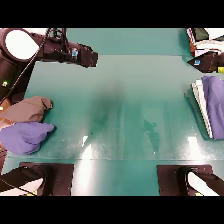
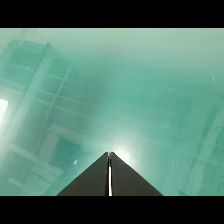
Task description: Fold the shirts.
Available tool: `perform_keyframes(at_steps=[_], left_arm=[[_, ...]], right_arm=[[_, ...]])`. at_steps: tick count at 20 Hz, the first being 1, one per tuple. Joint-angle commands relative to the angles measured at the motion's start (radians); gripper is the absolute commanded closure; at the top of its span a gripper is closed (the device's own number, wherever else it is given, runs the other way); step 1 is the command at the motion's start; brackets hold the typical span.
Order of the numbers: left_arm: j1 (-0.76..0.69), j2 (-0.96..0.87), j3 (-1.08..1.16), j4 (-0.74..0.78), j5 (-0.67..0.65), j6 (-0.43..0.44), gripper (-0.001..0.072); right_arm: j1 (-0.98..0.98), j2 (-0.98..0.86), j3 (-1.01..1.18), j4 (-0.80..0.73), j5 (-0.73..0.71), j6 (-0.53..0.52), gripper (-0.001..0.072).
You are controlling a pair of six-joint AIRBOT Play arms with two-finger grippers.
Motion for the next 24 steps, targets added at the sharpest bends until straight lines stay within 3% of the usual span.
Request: perform_keyframes(at_steps=[1, 13, 16, 20, 23, 24], left_arm=[[0.000, 0.001, 0.000, 0.000, 0.005, 0.000, 0.0681], [0.000, 0.001, 0.000, -0.006, 0.052, 0.006, 0.0681], [0.071, 0.032, 0.005, 0.162, -0.105, -0.028, 0.0681], [0.308, 0.092, -0.074, 0.383, -0.365, -0.032, 0.0682], [0.459, 0.120, -0.240, 0.522, -0.420, -0.031, 0.0680], [0.507, 0.120, -0.301, 0.525, -0.410, -0.038, 0.0574]], right_arm=[[0.001, 0.000, 0.001, 0.000, 0.000, 0.000, 0.0696], [0.002, 0.000, 0.001, 0.001, 0.000, 0.001, 0.0696], [0.002, 0.000, 0.001, 0.001, 0.000, 0.001, 0.0696], [0.002, 0.000, 0.001, 0.002, 0.001, 0.001, 0.0696], [0.002, 0.000, 0.001, 0.002, -0.002, 0.001, 0.0696], [0.002, 0.000, 0.001, 0.002, -0.002, 0.001, 0.0696]])
